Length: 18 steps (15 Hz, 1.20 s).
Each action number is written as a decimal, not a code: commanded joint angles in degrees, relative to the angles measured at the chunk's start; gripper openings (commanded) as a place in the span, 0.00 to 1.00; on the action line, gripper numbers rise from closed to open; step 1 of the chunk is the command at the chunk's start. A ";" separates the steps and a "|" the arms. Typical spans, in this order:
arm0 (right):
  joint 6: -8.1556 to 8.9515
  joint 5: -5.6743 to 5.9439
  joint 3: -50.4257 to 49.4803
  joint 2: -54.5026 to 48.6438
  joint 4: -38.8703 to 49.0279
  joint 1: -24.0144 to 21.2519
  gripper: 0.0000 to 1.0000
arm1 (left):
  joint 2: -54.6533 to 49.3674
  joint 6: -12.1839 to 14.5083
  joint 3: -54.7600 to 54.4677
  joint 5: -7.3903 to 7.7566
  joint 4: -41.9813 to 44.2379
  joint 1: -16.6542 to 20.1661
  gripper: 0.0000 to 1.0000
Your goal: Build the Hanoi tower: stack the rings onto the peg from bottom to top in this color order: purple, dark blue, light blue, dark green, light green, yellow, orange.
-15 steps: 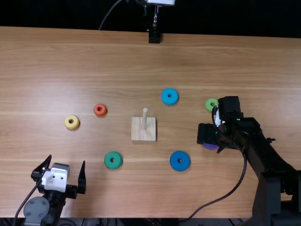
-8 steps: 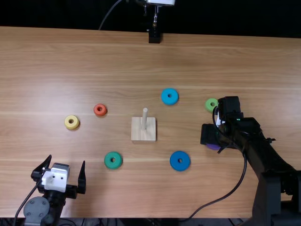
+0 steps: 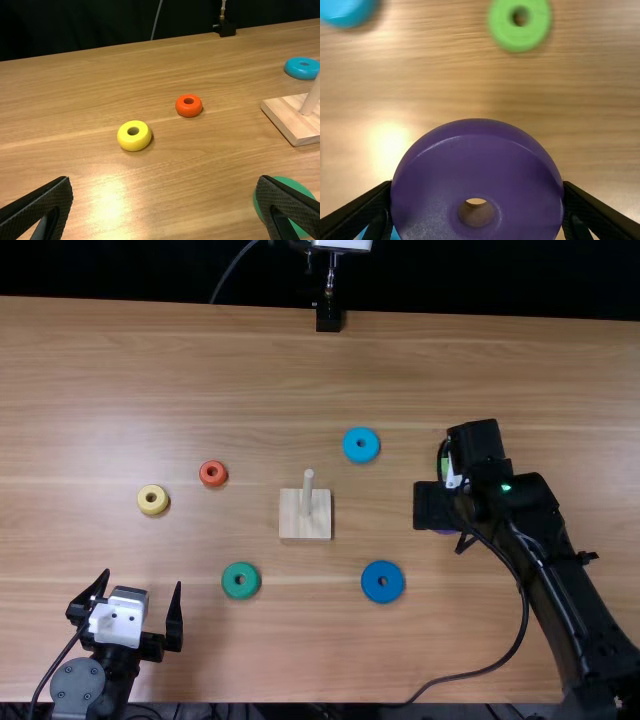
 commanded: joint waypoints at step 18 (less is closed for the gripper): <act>0.64 0.69 43.31 14.81 -16.40 23.45 0.00 | -0.69 0.77 -6.02 0.90 -4.53 0.61 1.00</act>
